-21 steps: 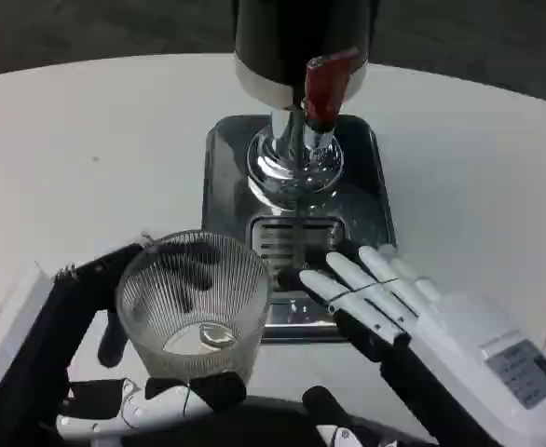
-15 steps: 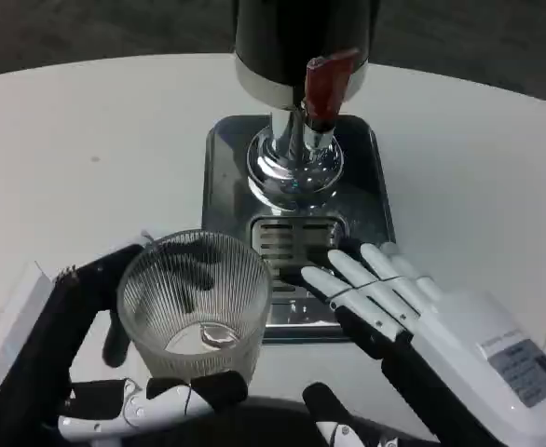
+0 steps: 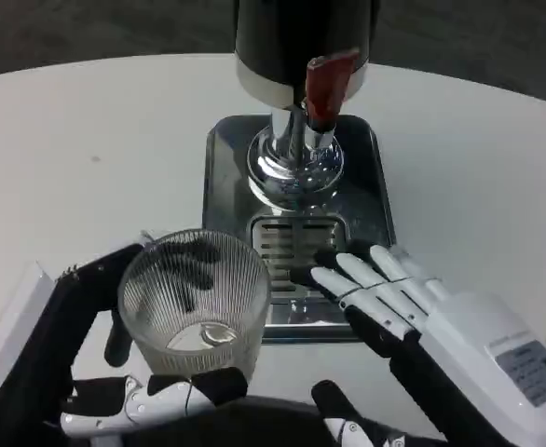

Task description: Grasp the cup under the faucet to collect the drink, then remove the cup.

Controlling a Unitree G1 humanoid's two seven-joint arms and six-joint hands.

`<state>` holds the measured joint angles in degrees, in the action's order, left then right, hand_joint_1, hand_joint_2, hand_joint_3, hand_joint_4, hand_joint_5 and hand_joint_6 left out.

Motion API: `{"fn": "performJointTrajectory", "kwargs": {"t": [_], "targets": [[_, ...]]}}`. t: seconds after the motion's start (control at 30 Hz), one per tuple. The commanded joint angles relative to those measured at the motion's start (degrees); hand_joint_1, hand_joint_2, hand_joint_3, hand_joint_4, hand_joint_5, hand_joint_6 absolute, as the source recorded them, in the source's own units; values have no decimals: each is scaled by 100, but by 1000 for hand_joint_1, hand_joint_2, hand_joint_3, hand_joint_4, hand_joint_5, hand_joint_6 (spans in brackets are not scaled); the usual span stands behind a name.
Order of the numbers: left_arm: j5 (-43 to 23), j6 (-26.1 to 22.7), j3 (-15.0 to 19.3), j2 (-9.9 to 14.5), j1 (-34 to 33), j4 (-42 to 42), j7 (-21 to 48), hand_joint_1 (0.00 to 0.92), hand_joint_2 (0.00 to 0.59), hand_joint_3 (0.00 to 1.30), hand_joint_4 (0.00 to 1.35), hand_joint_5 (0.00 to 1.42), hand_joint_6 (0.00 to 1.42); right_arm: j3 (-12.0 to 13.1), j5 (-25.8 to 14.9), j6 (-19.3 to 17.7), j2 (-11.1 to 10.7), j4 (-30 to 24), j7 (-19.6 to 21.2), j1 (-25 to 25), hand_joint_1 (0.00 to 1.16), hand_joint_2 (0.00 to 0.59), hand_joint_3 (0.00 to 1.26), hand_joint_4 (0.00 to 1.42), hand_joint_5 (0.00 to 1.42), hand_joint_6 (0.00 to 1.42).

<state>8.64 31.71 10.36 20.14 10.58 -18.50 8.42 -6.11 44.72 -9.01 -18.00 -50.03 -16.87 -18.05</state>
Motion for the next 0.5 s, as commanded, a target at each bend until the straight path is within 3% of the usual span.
{"fn": "performJointTrajectory", "kwargs": {"t": [0.03, 0.33, 0.5], "targets": [[33, -88, 38, -101, -276, 336, -160, 573, 139, 948, 1035, 1221, 1315, 43, 88, 62, 79, -158, -39, -102, 511, 514, 134, 63, 2, 1], [514, 120, -49, -54, -1457, 1728, -574, 580, 134, 948, 1035, 1220, 1315, 45, 325, 100, 317, -367, 63, -415, 515, 517, 134, 71, 3, 2], [1237, 618, -181, 102, -2114, 2460, -1102, 581, 133, 948, 1035, 1220, 1315, 64, 461, 44, 477, -455, 139, -633, 518, 521, 134, 74, 12, 10]]}}
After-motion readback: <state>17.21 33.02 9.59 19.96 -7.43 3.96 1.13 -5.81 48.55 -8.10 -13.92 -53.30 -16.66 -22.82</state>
